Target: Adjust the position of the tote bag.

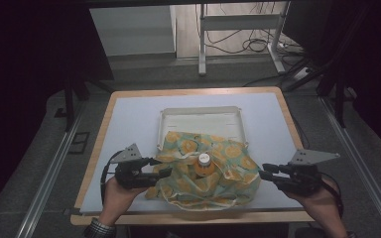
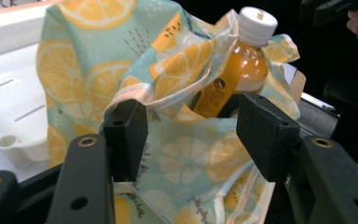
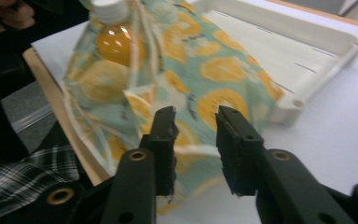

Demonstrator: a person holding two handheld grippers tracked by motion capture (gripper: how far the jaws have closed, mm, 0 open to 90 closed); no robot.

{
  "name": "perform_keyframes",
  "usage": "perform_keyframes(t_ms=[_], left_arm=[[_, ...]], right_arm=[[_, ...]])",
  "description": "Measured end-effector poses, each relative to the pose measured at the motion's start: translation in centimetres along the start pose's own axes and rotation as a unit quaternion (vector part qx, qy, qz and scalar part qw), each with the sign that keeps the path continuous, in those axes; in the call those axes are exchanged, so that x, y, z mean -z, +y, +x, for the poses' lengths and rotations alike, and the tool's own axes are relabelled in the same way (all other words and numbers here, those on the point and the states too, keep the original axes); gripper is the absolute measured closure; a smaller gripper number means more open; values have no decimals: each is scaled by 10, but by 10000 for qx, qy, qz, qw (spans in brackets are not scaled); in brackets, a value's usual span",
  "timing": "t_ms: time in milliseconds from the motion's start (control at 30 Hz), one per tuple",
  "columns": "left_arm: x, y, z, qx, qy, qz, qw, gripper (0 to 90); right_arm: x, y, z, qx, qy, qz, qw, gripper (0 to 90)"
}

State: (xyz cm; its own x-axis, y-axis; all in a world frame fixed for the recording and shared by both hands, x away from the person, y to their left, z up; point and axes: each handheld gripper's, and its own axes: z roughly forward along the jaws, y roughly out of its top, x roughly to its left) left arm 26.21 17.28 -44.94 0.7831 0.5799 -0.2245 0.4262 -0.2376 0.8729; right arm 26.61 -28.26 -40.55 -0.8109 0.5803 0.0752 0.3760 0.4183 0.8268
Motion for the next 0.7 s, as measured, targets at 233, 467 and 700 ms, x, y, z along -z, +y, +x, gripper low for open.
perform_keyframes(t_ms=[233, 467, 700], left_arm=[[2, -8, -13, -79, -132, 151, 9998, 536], [-5, -8, -27, -166, -270, 273, 9991, 674], [-9, -16, -27, -114, -213, 511, 9984, 673]], right_arm=[[-25, 11, 17, 182, 416, -53, 9990, 831], [-59, 24, 40, 438, 712, 37, 9965, 871], [-84, 24, 46, 470, 750, 200, 9959, 874]])
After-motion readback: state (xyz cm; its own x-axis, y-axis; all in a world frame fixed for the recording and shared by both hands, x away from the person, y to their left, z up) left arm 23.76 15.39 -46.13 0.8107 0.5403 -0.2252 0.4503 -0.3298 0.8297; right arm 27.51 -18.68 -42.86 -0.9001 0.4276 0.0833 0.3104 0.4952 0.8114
